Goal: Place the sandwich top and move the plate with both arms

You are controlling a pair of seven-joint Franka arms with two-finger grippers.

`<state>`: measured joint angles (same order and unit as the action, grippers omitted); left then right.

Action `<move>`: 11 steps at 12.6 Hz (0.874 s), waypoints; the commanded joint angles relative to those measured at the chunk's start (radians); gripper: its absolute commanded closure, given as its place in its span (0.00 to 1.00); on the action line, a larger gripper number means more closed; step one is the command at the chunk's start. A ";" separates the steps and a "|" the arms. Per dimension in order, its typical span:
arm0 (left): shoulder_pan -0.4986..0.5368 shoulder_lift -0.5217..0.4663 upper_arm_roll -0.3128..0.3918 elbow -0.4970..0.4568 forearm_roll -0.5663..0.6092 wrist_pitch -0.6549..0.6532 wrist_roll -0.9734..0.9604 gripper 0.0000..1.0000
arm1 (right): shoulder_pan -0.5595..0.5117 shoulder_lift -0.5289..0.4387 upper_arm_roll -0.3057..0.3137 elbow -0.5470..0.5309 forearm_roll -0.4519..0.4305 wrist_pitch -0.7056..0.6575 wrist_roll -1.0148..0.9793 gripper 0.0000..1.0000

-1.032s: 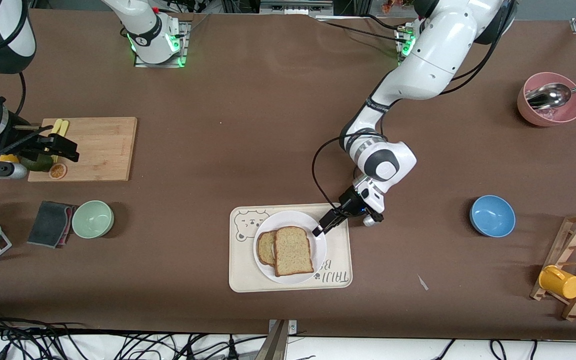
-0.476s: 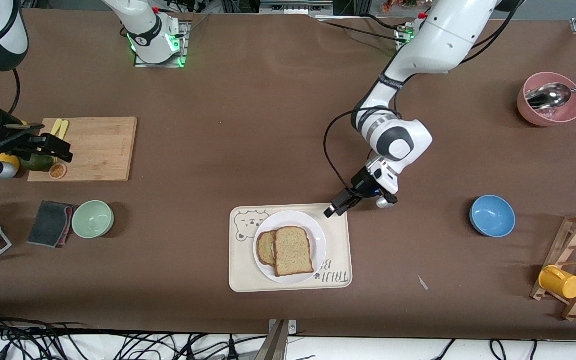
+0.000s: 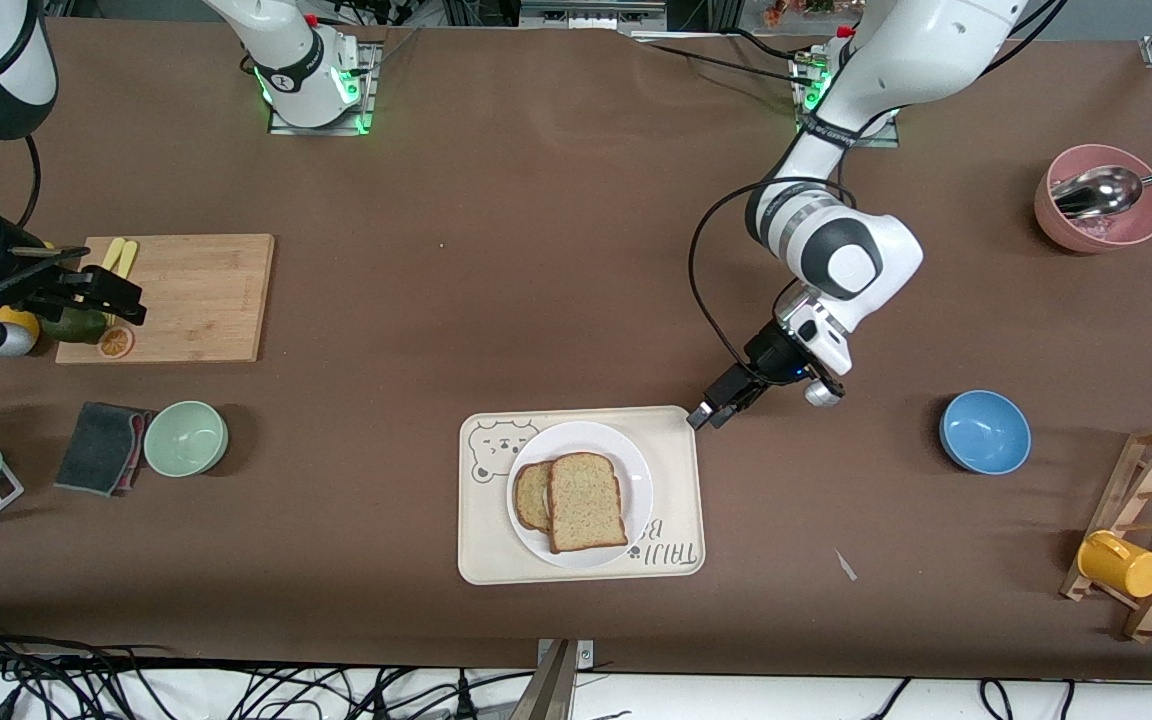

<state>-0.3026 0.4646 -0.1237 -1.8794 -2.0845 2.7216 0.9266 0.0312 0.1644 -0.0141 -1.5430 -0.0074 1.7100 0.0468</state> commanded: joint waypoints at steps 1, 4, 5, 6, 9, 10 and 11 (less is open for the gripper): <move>0.054 -0.037 -0.014 -0.007 0.255 -0.077 -0.245 0.01 | 0.004 -0.005 0.005 0.012 0.000 -0.012 0.065 0.00; 0.134 -0.050 -0.013 -0.007 0.715 -0.268 -0.573 0.01 | 0.004 -0.005 0.006 0.012 -0.008 -0.027 0.082 0.00; 0.154 -0.066 -0.013 -0.007 0.832 -0.316 -0.651 0.01 | 0.004 -0.003 0.006 0.012 -0.008 -0.027 0.084 0.00; 0.180 -0.086 -0.013 -0.009 0.918 -0.366 -0.708 0.01 | 0.004 -0.005 0.008 0.012 -0.008 -0.027 0.081 0.00; 0.253 -0.142 -0.013 -0.023 1.140 -0.480 -0.793 0.00 | 0.004 -0.003 0.008 0.014 -0.005 -0.026 0.081 0.00; 0.270 -0.161 -0.013 -0.024 1.206 -0.506 -0.821 0.00 | 0.004 -0.005 0.008 0.012 -0.003 -0.026 0.076 0.00; 0.278 -0.178 -0.013 -0.024 1.272 -0.525 -0.856 0.00 | 0.006 -0.008 0.009 0.012 -0.005 -0.026 0.077 0.00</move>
<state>-0.0520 0.3445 -0.1236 -1.8737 -0.9135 2.2329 0.1310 0.0338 0.1643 -0.0101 -1.5429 -0.0074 1.7012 0.1130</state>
